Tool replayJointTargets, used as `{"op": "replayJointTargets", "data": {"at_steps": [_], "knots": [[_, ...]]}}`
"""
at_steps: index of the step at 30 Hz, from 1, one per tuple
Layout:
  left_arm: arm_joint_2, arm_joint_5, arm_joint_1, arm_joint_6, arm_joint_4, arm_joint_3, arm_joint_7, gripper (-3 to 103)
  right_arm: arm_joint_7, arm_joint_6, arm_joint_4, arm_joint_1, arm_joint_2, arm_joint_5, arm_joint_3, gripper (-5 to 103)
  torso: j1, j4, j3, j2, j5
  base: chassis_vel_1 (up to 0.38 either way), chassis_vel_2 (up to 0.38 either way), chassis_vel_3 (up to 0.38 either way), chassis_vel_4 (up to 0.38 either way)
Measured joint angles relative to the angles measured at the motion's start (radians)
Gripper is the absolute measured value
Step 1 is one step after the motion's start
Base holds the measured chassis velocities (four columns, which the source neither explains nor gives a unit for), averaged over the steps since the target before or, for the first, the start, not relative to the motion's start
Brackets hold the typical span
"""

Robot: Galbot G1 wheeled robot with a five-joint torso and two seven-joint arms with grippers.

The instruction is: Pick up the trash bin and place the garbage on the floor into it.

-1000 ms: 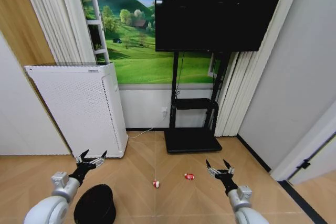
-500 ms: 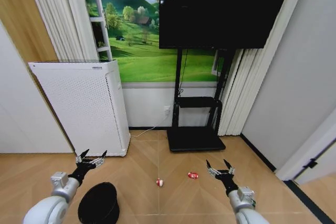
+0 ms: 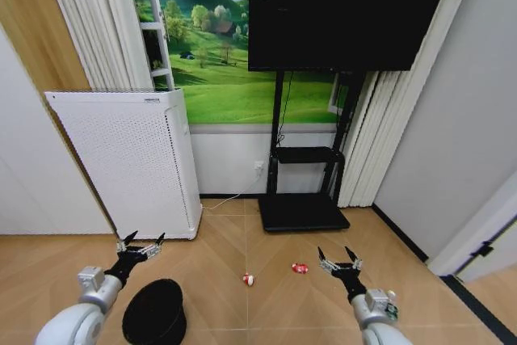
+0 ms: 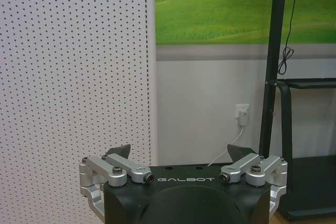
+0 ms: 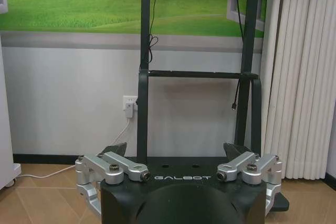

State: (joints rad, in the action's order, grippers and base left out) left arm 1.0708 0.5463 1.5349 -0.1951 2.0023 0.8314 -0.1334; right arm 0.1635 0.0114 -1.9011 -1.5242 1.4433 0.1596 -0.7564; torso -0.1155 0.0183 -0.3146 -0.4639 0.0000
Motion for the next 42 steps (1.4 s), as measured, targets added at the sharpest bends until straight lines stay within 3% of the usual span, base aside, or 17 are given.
{"op": "replayJointTargets", "data": {"at_steps": [42], "knots": [[0.020, -0.006, 0.002, 0.018, -0.026, 0.009, -0.017, 100, -0.005, -0.017, 0.020, -0.007, 0.029, -0.019, 0.004, 100, 0.062, -0.0001, 0.111, 0.174, 0.0000, 0.000, 0.000, 0.000, 0.000]]}}
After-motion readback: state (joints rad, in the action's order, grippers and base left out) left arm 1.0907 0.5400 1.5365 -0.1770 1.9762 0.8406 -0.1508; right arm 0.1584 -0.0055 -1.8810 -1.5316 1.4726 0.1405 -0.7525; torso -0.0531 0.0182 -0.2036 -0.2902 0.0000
